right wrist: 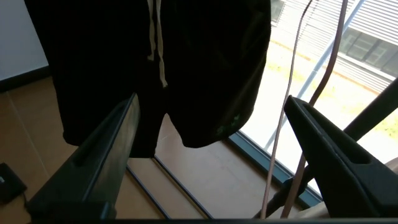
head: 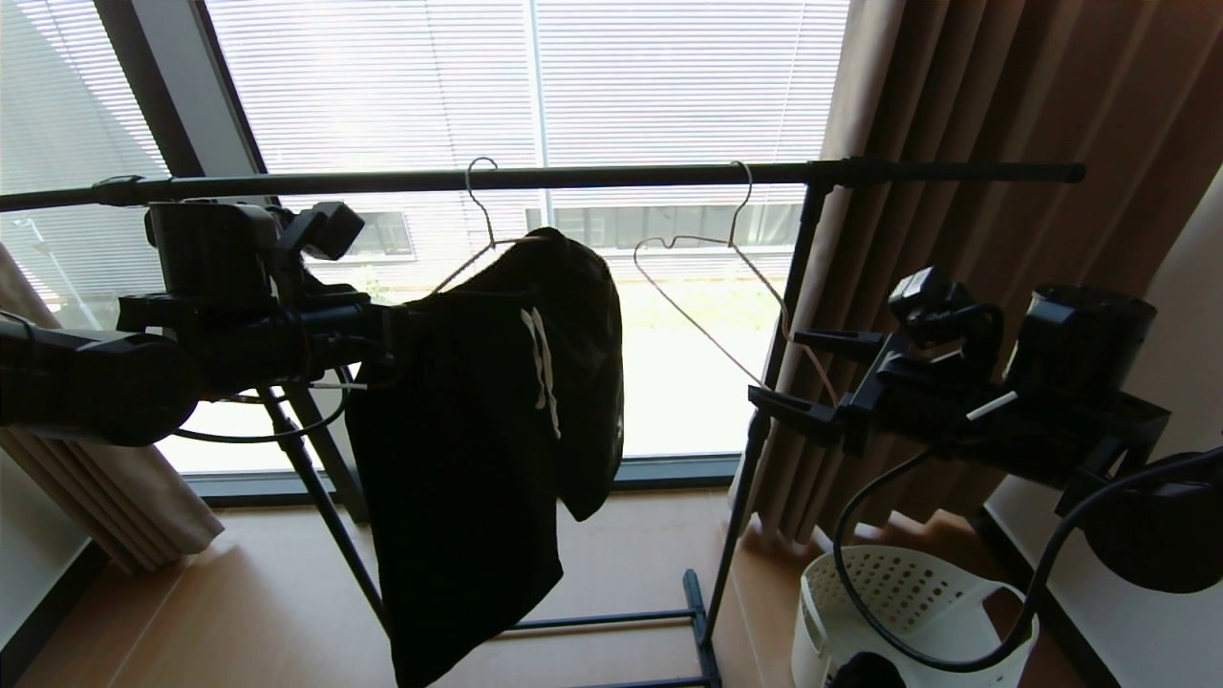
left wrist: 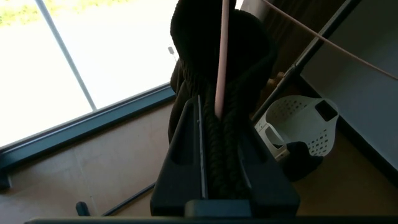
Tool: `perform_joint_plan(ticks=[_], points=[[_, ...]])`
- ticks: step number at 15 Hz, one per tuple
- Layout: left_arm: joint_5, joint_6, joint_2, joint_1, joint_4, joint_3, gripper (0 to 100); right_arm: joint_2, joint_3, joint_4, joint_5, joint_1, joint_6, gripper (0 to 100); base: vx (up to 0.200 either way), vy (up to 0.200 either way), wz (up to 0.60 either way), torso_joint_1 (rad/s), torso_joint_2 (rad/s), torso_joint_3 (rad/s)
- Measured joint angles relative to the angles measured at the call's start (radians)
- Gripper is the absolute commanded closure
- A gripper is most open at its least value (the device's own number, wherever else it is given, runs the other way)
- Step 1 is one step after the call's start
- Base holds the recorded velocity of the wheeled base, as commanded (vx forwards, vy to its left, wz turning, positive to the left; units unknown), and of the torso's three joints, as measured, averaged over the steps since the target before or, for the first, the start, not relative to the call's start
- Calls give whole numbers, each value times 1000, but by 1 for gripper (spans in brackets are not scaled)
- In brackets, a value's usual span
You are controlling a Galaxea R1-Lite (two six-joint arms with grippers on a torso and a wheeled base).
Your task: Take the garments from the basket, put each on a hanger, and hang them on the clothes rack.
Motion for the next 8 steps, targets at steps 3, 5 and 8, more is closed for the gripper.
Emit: perform_joint_plan(ticks=[3,5,8], points=[[0,1,11,0,-1,-2,100,0,0,0,0,0,0,0,0,0,0,0,0,0],[0,1,13,0,-1,2,100,6,0,0,0,0,-4,0,0,0,0,0,0,0],[0,2,14,0,-4,3,0,10,0,0,0,0,-5,0,0,0,0,0,0,0]])
